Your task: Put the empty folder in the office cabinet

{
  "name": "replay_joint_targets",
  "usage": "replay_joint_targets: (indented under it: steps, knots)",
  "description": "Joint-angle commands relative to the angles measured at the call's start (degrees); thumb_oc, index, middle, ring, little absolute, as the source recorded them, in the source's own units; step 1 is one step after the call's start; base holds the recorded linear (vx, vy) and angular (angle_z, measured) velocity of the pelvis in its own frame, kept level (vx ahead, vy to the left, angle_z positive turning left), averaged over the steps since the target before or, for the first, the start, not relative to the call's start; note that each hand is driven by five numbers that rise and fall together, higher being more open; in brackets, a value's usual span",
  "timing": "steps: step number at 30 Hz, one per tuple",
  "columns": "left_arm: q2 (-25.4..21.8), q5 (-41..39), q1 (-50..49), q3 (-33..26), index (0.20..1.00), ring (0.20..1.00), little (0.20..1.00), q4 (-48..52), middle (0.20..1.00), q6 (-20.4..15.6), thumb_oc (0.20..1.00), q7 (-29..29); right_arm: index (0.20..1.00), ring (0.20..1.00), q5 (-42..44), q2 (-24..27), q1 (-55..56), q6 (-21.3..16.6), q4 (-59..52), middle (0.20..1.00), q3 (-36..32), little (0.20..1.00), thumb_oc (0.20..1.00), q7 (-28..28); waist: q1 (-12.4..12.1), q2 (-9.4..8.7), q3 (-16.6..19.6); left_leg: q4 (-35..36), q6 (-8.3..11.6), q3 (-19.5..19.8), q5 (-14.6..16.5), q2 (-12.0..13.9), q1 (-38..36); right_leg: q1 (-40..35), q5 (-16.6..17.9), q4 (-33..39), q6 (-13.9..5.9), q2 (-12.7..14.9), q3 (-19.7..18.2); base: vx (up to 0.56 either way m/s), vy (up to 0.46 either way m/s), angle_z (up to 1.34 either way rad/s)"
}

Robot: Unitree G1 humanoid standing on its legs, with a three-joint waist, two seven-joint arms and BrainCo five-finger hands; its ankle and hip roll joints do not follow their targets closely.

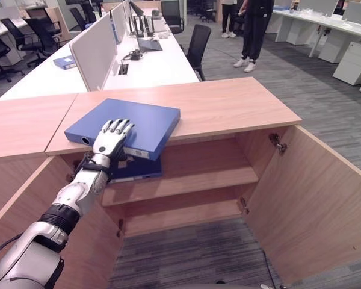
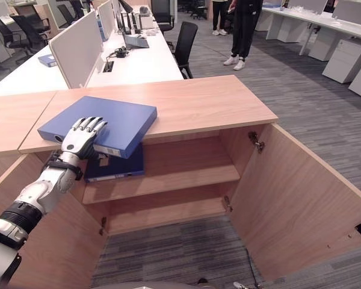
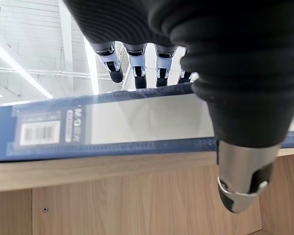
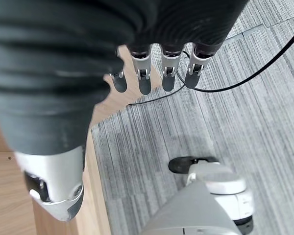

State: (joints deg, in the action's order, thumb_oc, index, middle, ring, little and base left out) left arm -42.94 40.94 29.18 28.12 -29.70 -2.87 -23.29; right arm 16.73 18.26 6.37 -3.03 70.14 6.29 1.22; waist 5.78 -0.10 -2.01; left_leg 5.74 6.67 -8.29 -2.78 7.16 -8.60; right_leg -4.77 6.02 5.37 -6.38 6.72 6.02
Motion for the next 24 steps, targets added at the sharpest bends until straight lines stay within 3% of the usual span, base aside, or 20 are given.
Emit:
replay_joint_targets:
  steps: [1,24]
  knots:
    - [-1.09,-1.42,11.02,-1.17,1.000,1.000,1.000,-2.99,1.000,0.27,1.000,-2.01,1.000,1.000,0.45,1.03,-4.00,-0.92,0.80,1.000,1.11,1.000,1.000,0.26,0.16,-0.51,-3.80,-0.74,-0.63,-1.93,7.46,-1.57,-2.31,-3.40,-7.14,-1.92,-4.79,3.26,1.43,0.00,0.000,0.00]
    - [-0.37,-3.04,10.02,-1.91,1.000,1.000,1.000,-2.85,1.000,-0.32,1.000,-1.76,1.000,1.000,1.35,0.66,-4.14,-0.93,0.51,1.000,0.77,1.000,1.000,0.52,0.21,-0.44,-3.85,-0.74,-0.70,-2.01,7.50,-1.63,-2.81,-3.72,-7.31,-2.06,-4.64,3.26,1.55,0.00,0.000,0.00]
